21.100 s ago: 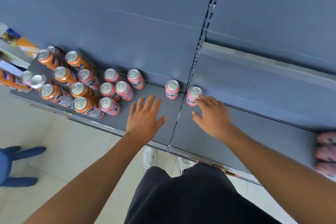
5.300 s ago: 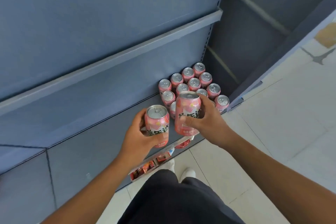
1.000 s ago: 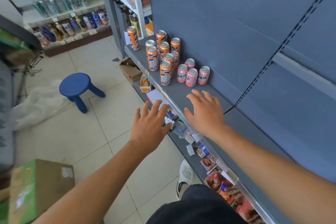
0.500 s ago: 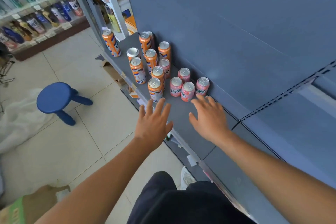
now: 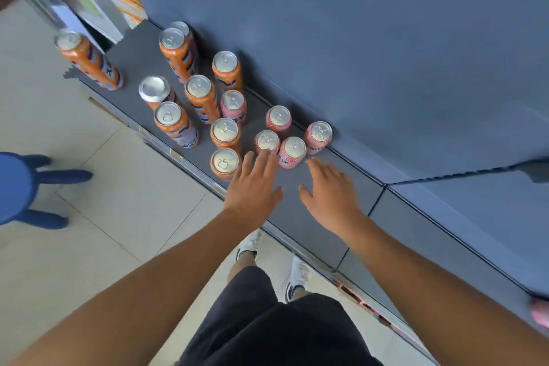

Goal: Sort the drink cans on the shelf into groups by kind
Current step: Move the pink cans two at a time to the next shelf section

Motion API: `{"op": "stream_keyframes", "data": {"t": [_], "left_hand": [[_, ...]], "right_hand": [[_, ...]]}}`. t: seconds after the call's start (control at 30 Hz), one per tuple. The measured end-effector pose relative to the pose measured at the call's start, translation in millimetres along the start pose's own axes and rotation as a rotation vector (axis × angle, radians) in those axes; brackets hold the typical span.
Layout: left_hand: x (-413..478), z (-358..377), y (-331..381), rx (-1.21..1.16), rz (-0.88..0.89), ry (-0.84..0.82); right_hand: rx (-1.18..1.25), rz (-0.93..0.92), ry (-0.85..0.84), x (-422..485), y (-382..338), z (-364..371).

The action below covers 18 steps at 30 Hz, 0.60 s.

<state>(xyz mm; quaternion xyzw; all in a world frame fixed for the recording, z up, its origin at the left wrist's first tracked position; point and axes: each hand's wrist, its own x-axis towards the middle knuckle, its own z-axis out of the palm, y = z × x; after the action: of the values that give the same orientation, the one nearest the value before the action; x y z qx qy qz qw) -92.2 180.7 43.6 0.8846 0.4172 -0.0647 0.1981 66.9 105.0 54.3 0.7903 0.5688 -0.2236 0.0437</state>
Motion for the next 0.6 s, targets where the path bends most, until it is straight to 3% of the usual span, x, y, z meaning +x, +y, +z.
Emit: {"op": "stream_keyframes", "data": {"t": [0.13, 0.3, 0.5, 0.6], "left_hand": [[26.4, 18.0, 5.5, -0.312, -0.116, 0.005], [43.0, 47.8, 15.6, -0.849, -0.51, 0.059], [70.1, 68.5, 8.3, -1.009, -0.699, 0.162], [83.5, 76.4, -3.9, -1.072, -0.67, 0.222]], "right_hand": [[0.205, 0.094, -0.007, 31.2, -3.7, 9.7], [0.342, 0.153, 0.002, 58.1, 3.7, 33.0], [0.479, 0.214, 0.02, 73.2, 6.4, 57.1], [0.544, 0.273, 0.024, 80.2, 3.8, 63.1]]}}
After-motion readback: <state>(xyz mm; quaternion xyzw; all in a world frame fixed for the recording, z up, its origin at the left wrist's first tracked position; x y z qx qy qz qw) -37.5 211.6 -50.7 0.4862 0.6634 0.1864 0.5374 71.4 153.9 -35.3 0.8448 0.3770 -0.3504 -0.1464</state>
